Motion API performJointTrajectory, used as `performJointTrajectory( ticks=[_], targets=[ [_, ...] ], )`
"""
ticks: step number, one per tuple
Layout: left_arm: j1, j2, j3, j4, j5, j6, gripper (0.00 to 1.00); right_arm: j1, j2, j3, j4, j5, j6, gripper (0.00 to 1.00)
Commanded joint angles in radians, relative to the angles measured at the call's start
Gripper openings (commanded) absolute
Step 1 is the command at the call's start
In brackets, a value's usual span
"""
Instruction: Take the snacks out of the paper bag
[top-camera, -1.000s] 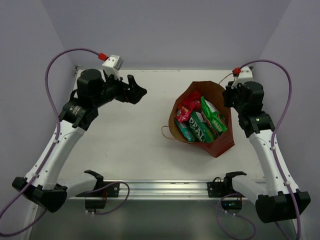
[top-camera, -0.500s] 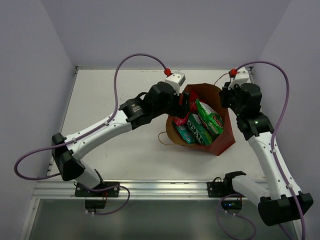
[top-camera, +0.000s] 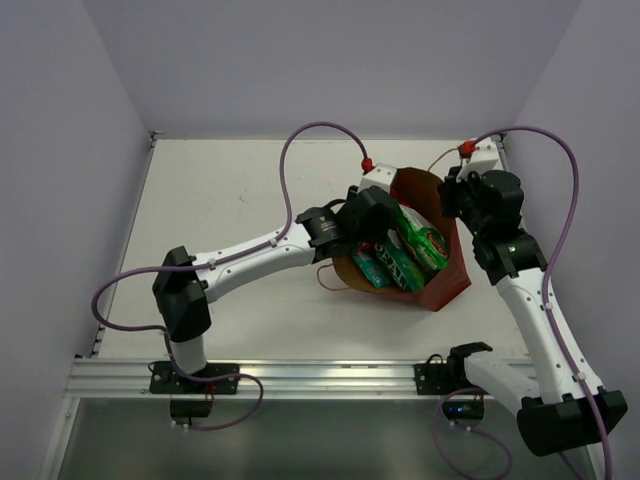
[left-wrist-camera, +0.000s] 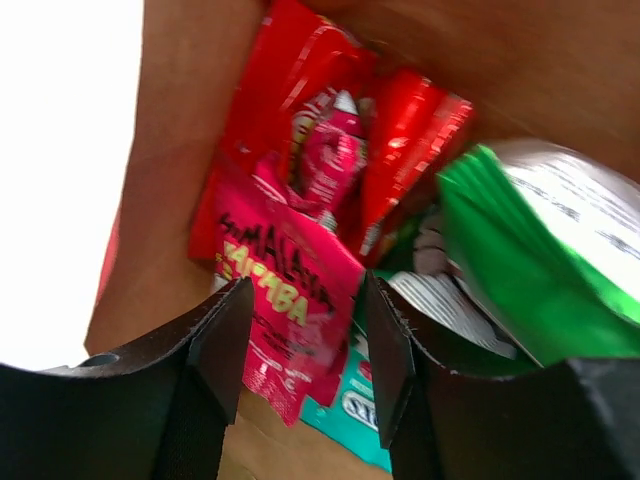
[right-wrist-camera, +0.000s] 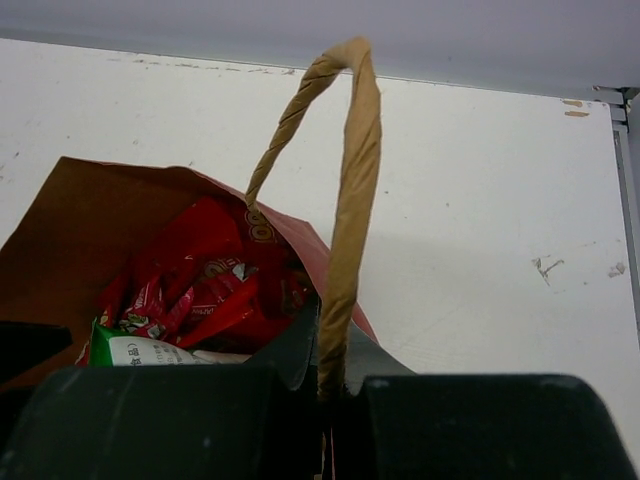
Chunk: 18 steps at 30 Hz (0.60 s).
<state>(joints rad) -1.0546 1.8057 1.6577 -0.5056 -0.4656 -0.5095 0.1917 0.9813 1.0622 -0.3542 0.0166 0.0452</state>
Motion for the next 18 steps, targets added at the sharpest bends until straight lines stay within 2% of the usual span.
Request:
performJointTrajectory(
  ticks=[1, 4, 7, 8, 12, 14, 18],
  targets=[
    [-0.002, 0.015, 0.062, 0.006, -0.119, -0.02, 0.54, 0.005, -0.041, 0.015, 0.172, 0.011, 0.021, 0.0],
    [-0.001, 0.038, 0.077, 0.004, -0.148, -0.011, 0.47, 0.005, -0.046, 0.009, 0.173, 0.008, 0.027, 0.0],
    [-0.002, 0.047, 0.083, 0.001, -0.171, -0.012, 0.33, 0.005, -0.049, 0.005, 0.173, 0.008, 0.031, 0.0],
    [-0.002, 0.044, 0.079, 0.012, -0.173, -0.012, 0.22, 0.005, -0.05, 0.004, 0.173, 0.008, 0.03, 0.0],
    [-0.002, 0.029, 0.065, 0.027, -0.162, -0.011, 0.0, 0.005, -0.061, -0.007, 0.176, 0.014, 0.031, 0.0],
    [-0.002, 0.009, 0.063, 0.015, -0.156, -0.009, 0.0, 0.005, -0.062, -0.007, 0.175, 0.017, 0.031, 0.0],
    [-0.002, -0.132, 0.077, -0.028, -0.111, 0.014, 0.0, 0.005, -0.072, -0.01, 0.176, 0.031, 0.025, 0.0]
  ],
)
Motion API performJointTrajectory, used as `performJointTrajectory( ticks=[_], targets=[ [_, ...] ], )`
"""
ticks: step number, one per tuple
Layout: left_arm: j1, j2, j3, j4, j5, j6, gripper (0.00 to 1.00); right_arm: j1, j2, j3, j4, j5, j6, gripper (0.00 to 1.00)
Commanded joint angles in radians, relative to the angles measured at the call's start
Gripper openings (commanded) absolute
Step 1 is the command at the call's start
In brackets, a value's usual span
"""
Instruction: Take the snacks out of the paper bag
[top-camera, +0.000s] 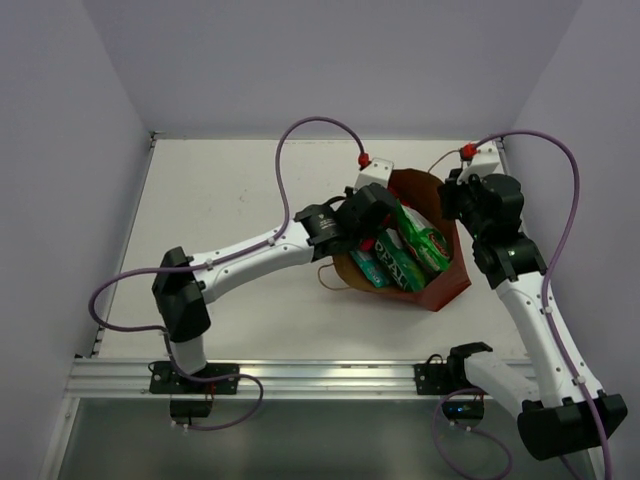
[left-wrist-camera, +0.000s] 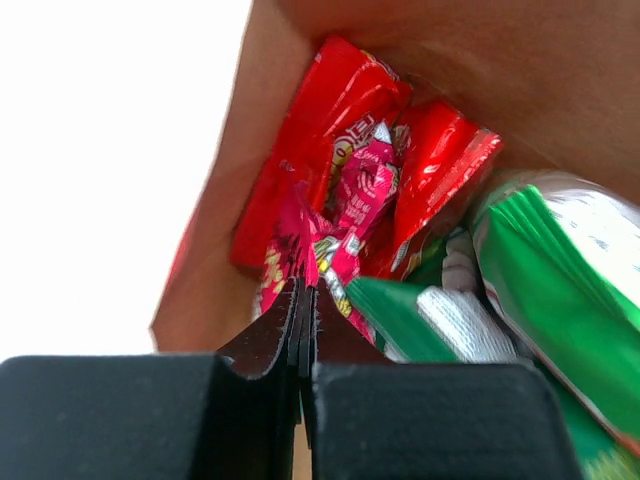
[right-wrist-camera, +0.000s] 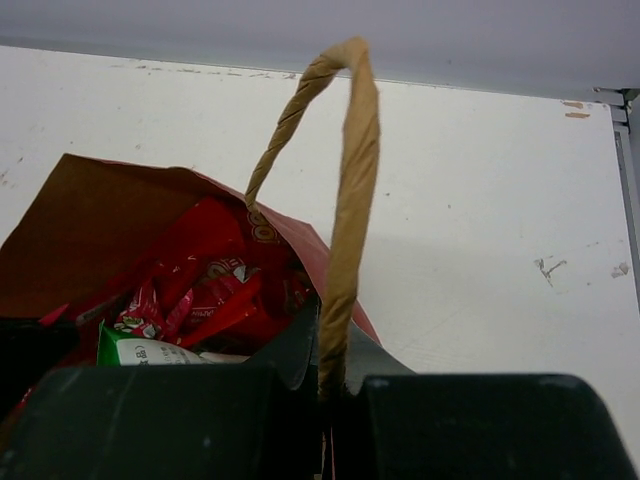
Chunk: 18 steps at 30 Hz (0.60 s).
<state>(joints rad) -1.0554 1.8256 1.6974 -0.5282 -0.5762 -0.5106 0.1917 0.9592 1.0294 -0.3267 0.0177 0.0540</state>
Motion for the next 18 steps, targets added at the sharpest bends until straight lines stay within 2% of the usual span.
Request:
performJointTrajectory(
  ticks=[1, 5, 7, 10, 11, 13, 14, 18],
  targets=[
    [-0.002, -0.181, 0.048, -0.021, 0.007, 0.029, 0.0, 0.005, -0.051, 0.023, 0.149, 0.031, 0.014, 0.0],
    [0.006, -0.299, 0.061, -0.14, -0.074, 0.055, 0.0, 0.005, -0.054, 0.024, 0.143, 0.041, 0.006, 0.0],
    [0.046, -0.357, 0.047, -0.171, -0.094, 0.063, 0.0, 0.005, -0.06, 0.017, 0.143, 0.053, 0.0, 0.0],
    [0.174, -0.419, -0.033, -0.196, -0.085, 0.072, 0.0, 0.005, -0.068, 0.008, 0.146, 0.065, -0.006, 0.0],
    [0.24, -0.44, -0.092, -0.185, -0.088, 0.083, 0.0, 0.006, -0.069, 0.006, 0.146, 0.068, -0.009, 0.0],
    [0.305, -0.45, -0.165, -0.133, -0.112, 0.127, 0.0, 0.005, -0.073, 0.004, 0.146, 0.074, -0.014, 0.0],
    [0.38, -0.437, -0.221, -0.121, -0.091, 0.136, 0.0, 0.005, -0.073, 0.004, 0.147, 0.074, -0.016, 0.0],
    [0.537, -0.361, -0.352, -0.026, -0.082, 0.184, 0.0, 0.005, -0.071, 0.003, 0.15, 0.079, -0.016, 0.0]
  ],
)
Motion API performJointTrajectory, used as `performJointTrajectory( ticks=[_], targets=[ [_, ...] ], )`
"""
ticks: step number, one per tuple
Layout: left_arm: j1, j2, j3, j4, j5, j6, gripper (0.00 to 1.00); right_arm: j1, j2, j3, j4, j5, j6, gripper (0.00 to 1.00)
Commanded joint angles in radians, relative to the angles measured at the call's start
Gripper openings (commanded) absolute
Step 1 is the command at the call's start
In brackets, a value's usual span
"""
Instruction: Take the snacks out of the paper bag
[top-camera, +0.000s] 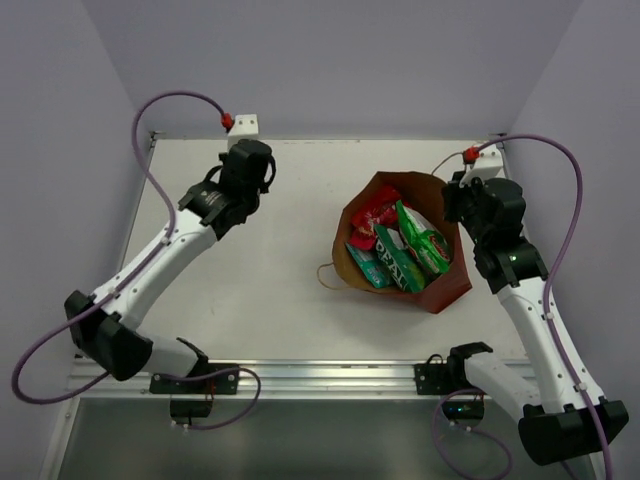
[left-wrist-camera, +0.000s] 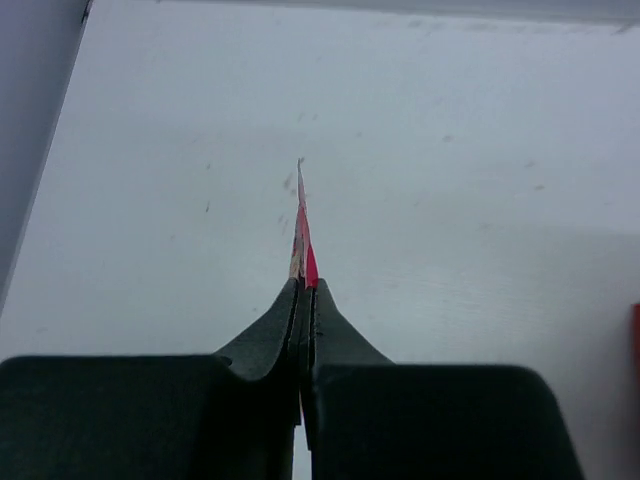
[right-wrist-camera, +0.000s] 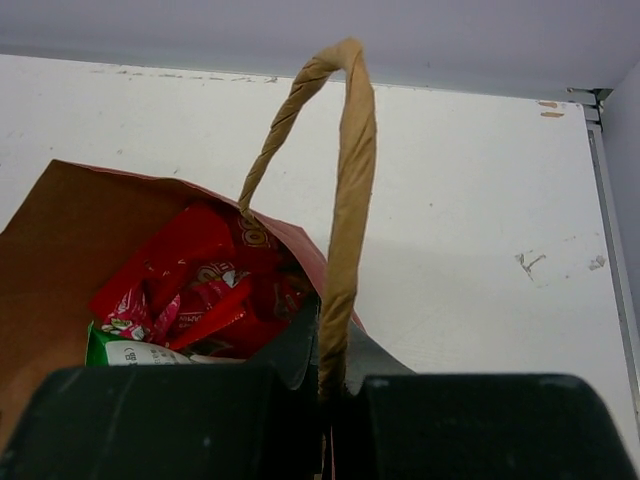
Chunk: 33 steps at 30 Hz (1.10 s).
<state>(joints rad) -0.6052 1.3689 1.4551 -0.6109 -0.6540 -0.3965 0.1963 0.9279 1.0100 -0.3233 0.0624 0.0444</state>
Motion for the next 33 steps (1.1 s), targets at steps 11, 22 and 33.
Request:
performJointTrajectory(
  ticks=[11, 22, 33],
  targets=[
    [0.306, 0.544, 0.076, 0.12, 0.046, 0.153, 0.35, 0.0, -0.037, 0.013, 0.153, 0.016, -0.005, 0.0],
    [-0.103, 0.147, 0.045, 0.057, 0.264, 0.142, 0.91, 0.0, -0.05, 0.024, 0.136, 0.001, -0.023, 0.0],
    [-0.403, 0.148, 0.048, 0.026, 0.49, 0.317, 0.85, 0.0, -0.057, 0.019, 0.133, -0.016, -0.026, 0.0]
  ],
)
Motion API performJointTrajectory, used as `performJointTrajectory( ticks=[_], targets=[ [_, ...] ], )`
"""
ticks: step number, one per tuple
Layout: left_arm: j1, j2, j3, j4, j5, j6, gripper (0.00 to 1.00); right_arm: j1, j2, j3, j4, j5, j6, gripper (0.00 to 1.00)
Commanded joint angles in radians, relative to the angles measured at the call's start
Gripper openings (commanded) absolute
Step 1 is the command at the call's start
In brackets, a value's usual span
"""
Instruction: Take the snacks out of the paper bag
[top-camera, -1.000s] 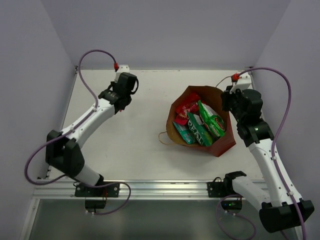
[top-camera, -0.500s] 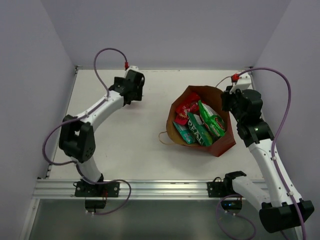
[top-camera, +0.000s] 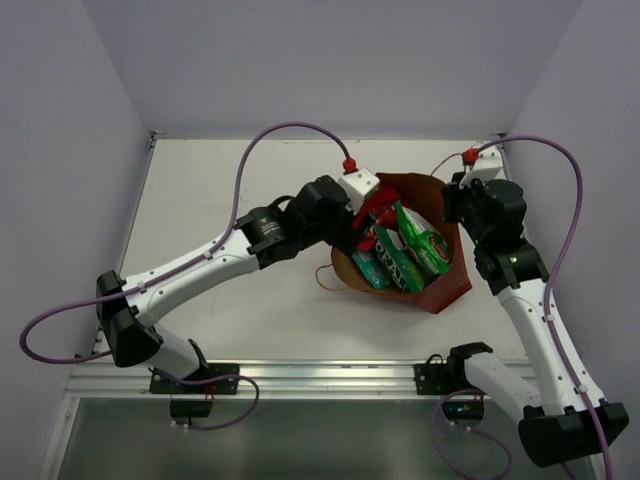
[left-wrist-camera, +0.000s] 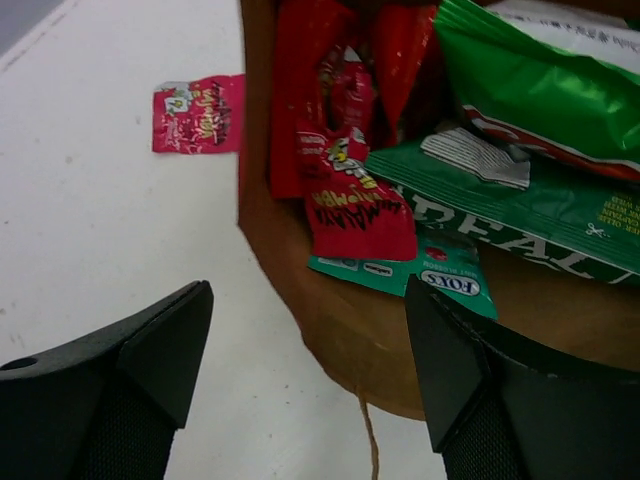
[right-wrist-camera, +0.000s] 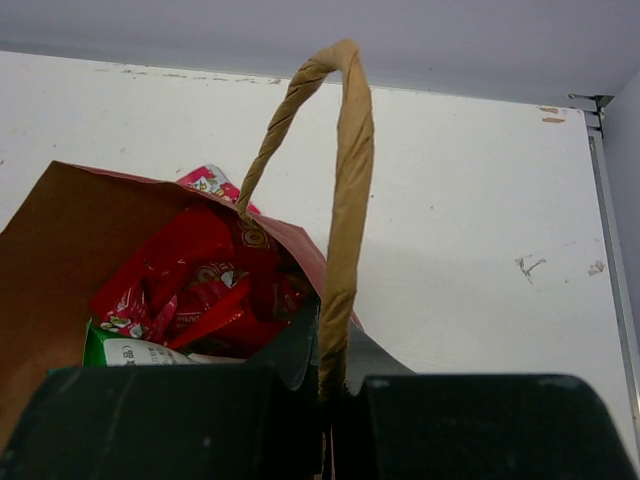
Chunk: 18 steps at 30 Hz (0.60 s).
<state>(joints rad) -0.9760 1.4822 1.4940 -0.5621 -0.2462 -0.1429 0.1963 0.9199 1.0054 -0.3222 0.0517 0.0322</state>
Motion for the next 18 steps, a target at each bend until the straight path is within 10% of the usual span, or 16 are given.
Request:
performJointTrajectory(
  ticks=[1, 14, 18],
  targets=[
    [-0.05, 0.07, 0.018, -0.024, 0.081, 0.066, 0.83, 0.0, -0.052, 0.022, 0.132, -0.003, -0.012, 0.0],
    [-0.076, 0.268, 0.075, 0.033, 0.058, 0.069, 0.69, 0.0, -0.062, 0.012, 0.13, -0.016, -0.006, 0.0],
    [-0.075, 0.288, 0.078, 0.062, 0.01, 0.074, 0.32, 0.0, -0.062, 0.01, 0.132, -0.019, -0.006, 0.0]
  ],
)
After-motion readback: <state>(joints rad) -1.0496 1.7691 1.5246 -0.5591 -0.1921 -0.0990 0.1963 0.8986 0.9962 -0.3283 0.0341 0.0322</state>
